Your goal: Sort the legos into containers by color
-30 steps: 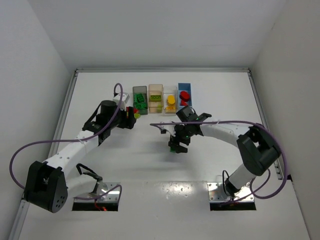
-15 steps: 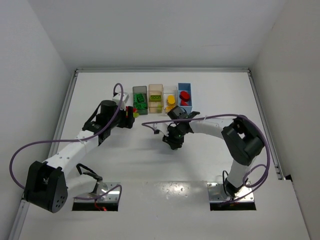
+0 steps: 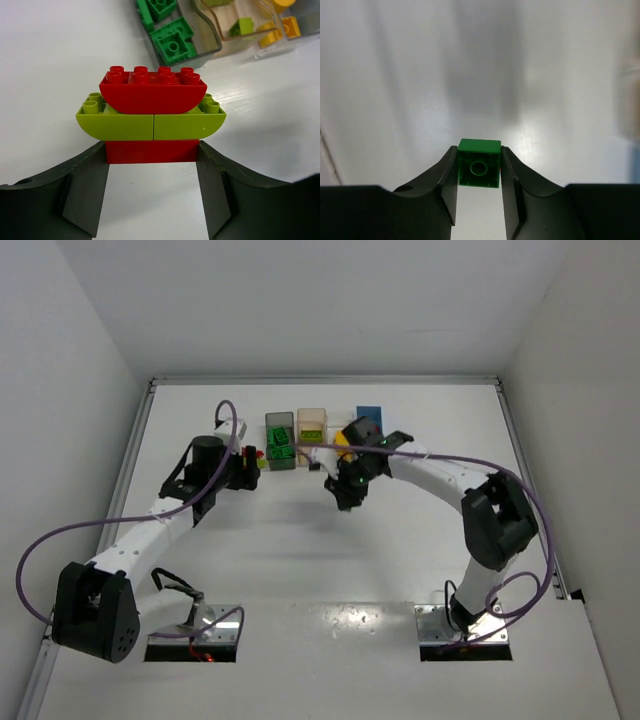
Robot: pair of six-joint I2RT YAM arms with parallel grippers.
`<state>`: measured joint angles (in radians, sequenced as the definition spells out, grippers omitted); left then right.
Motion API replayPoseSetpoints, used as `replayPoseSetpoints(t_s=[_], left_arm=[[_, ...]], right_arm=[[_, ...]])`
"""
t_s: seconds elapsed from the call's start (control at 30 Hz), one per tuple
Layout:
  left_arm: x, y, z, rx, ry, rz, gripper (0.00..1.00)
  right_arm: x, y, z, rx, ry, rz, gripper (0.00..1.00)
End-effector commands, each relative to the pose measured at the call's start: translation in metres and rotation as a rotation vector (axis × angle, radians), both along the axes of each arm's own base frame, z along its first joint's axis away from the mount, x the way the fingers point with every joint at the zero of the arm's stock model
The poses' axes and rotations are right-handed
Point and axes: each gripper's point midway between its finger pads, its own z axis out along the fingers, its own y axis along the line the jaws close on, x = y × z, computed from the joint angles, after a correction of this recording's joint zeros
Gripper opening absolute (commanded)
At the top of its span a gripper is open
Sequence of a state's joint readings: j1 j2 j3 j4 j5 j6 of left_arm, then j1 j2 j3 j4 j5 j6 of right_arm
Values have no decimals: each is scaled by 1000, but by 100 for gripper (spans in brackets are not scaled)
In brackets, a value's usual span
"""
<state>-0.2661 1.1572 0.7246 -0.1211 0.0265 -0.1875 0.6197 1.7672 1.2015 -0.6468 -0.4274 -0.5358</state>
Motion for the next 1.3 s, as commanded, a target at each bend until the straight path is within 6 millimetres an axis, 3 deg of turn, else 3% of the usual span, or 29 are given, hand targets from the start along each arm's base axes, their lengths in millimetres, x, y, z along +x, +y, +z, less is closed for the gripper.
replayPoseSetpoints(t_s=[0.0,0.03,0.1,0.13,0.17,0.2,0.23,0.27,0.3,0.33,0.37,0.4,0.47,0.6,0.67,0.7,0.73,0.77,0.83,0.87,0.9,0.97,1.03,1.07,1.1,1.17,1.2,1.27], left_arm=[[18,13,42,-55,-120,63,43],[16,11,38,-58,-110,52,43],[17,15,38,-70,-106,65,43],[15,18,37,-74,-107,69,43],[15,18,37,-74,-107,69,43],[15,22,33,-72,-99,78,43],[14,22,36,-74,-107,78,43],[14,21,36,-82,-105,82,43],[14,21,36,-82,-105,82,43],[14,21,36,-82,-105,82,43],[15,25,36,-81,-106,93,43],[15,25,36,-81,-106,93,43],[14,23,40,-88,-113,83,43],[14,23,40,-88,-113,83,43],[13,22,40,-84,-114,71,43],[15,22,42,-86,-123,71,43],[14,20,42,-90,-122,62,43],[15,20,39,-89,-113,63,43],[16,18,38,-95,-113,50,43],[16,16,35,-97,-103,43,43],[16,16,35,-97,-103,43,43],[18,14,30,-100,-91,34,43],[18,8,33,-118,-97,2,43],[17,5,33,-125,-95,-11,43],[15,-2,35,-130,-105,-62,43],[12,-12,39,-129,-124,-148,43],[4,-21,36,-149,-122,-212,43],[-4,-31,34,-163,-139,-290,43]], right_arm=[[58,29,88,215,-153,-86,2],[76,43,114,274,-196,-104,2],[110,60,118,340,-168,-202,2],[128,77,148,413,-201,-203,2],[142,87,155,443,-204,-226,2],[155,99,128,433,-125,-268,2],[172,116,155,490,-168,-264,2],[184,125,155,505,-165,-277,2],[194,142,178,563,-172,-281,2],[205,151,140,534,-106,-303,2],[211,157,134,542,-89,-320,2],[219,164,142,577,-95,-320,2],[224,169,116,563,-57,-342,2],[224,161,84,529,-12,-386,2],[226,159,78,512,-29,-380,6],[224,157,65,493,-18,-378,9],[222,160,65,510,-12,-360,16],[219,160,63,516,5,-364,32],[216,164,65,537,20,-347,43],[214,165,69,550,19,-335,53],[214,165,76,558,19,-339,56],[210,167,81,589,34,-331,60],[207,169,112,644,17,-327,63],[202,169,108,642,46,-329,63],[204,165,130,674,32,-328,64],[210,149,155,713,65,-386,64],[209,137,178,744,83,-419,64],[220,99,198,819,225,-534,64]])
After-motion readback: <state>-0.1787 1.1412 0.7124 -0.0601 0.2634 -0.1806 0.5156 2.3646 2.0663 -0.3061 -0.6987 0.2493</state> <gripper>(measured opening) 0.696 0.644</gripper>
